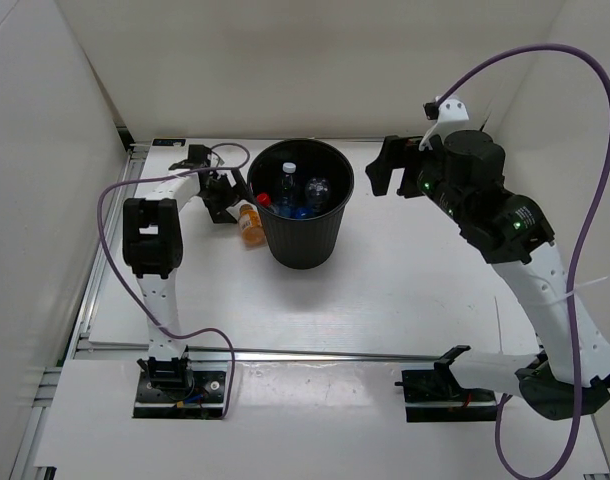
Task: Put the plastic bottles in the bin
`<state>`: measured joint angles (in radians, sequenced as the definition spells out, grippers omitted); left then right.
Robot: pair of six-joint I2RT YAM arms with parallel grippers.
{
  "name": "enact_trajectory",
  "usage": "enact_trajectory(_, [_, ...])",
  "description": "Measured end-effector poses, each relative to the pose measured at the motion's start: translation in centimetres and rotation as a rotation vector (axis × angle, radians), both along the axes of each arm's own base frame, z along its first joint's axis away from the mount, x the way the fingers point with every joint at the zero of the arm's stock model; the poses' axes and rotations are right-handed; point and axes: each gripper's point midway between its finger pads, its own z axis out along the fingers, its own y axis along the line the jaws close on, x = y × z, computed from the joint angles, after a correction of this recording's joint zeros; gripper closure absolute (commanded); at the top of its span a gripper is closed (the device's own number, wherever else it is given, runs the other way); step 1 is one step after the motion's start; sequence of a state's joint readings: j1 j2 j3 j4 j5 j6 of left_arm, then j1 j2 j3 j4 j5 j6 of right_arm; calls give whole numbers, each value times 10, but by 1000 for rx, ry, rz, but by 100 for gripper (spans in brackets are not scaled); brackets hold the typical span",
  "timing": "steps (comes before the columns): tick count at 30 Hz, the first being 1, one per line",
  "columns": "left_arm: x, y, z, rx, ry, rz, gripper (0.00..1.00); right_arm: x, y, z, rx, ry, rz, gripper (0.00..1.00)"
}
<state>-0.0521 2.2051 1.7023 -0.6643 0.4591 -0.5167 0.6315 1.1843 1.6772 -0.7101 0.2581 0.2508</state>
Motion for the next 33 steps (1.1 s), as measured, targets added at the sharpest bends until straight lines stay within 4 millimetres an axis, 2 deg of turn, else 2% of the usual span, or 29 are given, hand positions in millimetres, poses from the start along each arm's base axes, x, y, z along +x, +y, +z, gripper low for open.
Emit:
enact_trajectory(4, [-8, -13, -5, -32, 24, -33, 3, 0, -6, -2, -1, 1, -14, 1])
enact_trajectory(10, [-17, -24, -9, -77, 41, -65, 23, -6, -14, -3, 2, -4, -24, 1])
enact_trajectory(11, [-19, -25, -10, -85, 48, -66, 23, -7, -15, -2, 4, -6, -24, 1])
enact_trajectory(12, [-22, -26, -11, -93, 55, -68, 27, -8, -16, -2, 4, -7, -26, 1])
enact_trajectory(13, [-23, -26, -12, -99, 60, -71, 39, -8, -17, -2, 5, -8, -27, 1])
enact_trajectory(15, [-27, -28, -14, -112, 72, -72, 51, -10, -18, -4, 3, -5, -29, 1])
enact_trajectory(20, [-30, -30, -14, -122, 80, -76, 58, -10, -19, -4, 3, -5, -29, 1])
enact_trajectory(24, [-32, -29, -13, -118, 80, -76, 71, -10, -19, -4, 4, -4, -30, 1])
enact_trajectory(29, [-36, -15, -11, -50, 83, -47, 86, -11, -18, -4, 11, -1, -31, 1])
enact_trajectory(33, [-34, 19, 5, 36, 68, 36, 90, -11, -18, -3, 25, 4, -34, 1])
